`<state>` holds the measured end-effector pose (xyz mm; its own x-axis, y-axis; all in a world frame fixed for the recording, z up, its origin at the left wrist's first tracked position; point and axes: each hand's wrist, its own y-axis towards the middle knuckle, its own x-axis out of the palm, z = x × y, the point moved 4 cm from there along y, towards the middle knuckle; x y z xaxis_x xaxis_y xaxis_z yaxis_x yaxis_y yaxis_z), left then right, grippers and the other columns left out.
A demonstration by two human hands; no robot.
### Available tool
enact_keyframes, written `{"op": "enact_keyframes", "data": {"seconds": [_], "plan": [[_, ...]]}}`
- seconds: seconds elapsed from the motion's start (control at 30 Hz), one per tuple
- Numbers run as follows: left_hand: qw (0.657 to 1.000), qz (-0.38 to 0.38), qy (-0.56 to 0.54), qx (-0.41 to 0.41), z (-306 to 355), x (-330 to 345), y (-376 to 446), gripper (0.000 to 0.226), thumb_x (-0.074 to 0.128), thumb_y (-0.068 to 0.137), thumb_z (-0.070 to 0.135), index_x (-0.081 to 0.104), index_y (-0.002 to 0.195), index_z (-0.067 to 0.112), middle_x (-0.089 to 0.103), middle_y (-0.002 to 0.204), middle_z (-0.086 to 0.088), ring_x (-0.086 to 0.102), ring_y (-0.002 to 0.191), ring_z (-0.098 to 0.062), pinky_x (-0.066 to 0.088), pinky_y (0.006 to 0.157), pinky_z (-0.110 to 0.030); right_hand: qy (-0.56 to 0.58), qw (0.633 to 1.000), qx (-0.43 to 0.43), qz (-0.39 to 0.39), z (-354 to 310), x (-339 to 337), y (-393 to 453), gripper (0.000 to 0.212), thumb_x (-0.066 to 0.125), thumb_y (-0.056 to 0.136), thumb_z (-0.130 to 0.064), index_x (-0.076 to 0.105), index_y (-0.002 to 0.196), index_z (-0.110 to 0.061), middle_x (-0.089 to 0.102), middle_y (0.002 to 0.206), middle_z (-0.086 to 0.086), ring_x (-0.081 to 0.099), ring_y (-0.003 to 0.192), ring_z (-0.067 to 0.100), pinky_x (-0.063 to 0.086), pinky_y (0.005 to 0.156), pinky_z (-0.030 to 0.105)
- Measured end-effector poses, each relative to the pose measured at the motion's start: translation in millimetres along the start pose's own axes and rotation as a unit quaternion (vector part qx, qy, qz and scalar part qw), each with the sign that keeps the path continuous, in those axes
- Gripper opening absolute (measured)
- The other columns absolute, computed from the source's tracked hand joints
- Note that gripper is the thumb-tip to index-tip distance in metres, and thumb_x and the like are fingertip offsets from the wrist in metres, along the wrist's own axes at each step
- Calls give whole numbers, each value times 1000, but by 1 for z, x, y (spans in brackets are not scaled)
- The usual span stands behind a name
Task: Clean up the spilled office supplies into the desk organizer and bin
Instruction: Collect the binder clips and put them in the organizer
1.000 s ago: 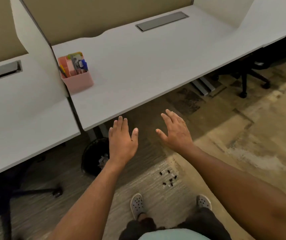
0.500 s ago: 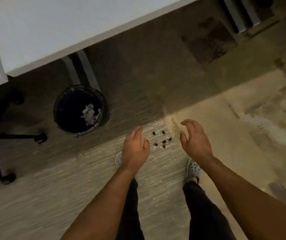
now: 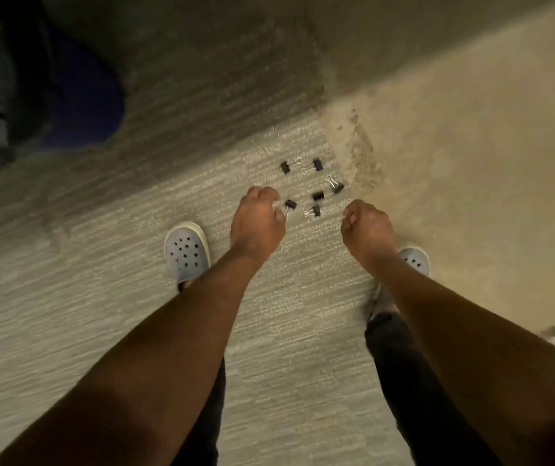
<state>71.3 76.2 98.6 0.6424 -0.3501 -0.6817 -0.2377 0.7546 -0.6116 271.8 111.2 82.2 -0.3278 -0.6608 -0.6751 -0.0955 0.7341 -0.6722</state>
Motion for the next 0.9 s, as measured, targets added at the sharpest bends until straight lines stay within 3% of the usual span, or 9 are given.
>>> {"op": "enact_keyframes", "data": {"seconds": [0.17, 0.37, 0.5, 0.63, 0.77, 0.87, 0.9], "plan": [[999, -26, 23, 4, -33, 76, 47, 25, 61, 89, 14, 61, 114, 12, 57, 119, -10, 59, 100, -27, 52, 85, -36, -61, 997, -16, -42, 34, 70, 42, 17, 45, 95, -12, 60, 100, -6, 67, 91, 13, 57, 72, 22, 44, 63, 23], [999, 1, 16, 44, -46, 127, 66, 33, 67, 88, 22, 58, 119, 16, 53, 123, -8, 56, 107, -23, 52, 88, -34, -26, 999, -31, 7, 47, 106, 62, 15, 50, 94, -15, 54, 107, -9, 63, 96, 11, 55, 74, 18, 35, 54, 19], [996, 45, 43, 67, -46, 137, 72, 32, 68, 88, 23, 58, 117, 13, 53, 122, -9, 54, 107, -22, 49, 86, -30, -48, 994, -100, 24, 31, 121, 67, 44, 52, 90, -2, 38, 130, -15, 46, 129, 13, 56, 97, 20, 45, 73, 22], [993, 52, 61, 87, -45, 138, 74, 27, 67, 88, 15, 59, 113, 11, 53, 119, -10, 55, 104, -22, 52, 83, -32, -111, 985, -134, -15, 24, 135, 71, 59, 60, 85, 3, 36, 134, -18, 37, 133, 13, 54, 97, 20, 53, 84, 31], [996, 71, -34, 42, -50, 127, 73, 24, 65, 86, 16, 62, 110, 12, 54, 114, -9, 58, 95, -18, 53, 77, -26, -107, 985, -137, -3, 29, 135, 74, 49, 57, 89, 2, 41, 132, -13, 42, 128, 11, 46, 83, 12, 53, 80, 29], [985, 77, -151, -32, -56, 120, 74, 17, 63, 87, 13, 66, 103, 11, 54, 113, -7, 58, 82, -9, 49, 70, -7, -96, 984, -149, -6, 34, 131, 76, 43, 58, 90, -8, 44, 131, -11, 44, 127, 10, 49, 89, 13, 54, 87, 31], [970, 67, -217, -82, -60, 119, 75, 11, 60, 88, 11, 66, 98, 12, 57, 111, -5, 58, 80, -8, 50, 69, -9, -82, 984, -156, -6, 35, 130, 75, 43, 59, 90, -14, 45, 130, -11, 44, 127, 10, 51, 94, 14, 53, 89, 30]]}}
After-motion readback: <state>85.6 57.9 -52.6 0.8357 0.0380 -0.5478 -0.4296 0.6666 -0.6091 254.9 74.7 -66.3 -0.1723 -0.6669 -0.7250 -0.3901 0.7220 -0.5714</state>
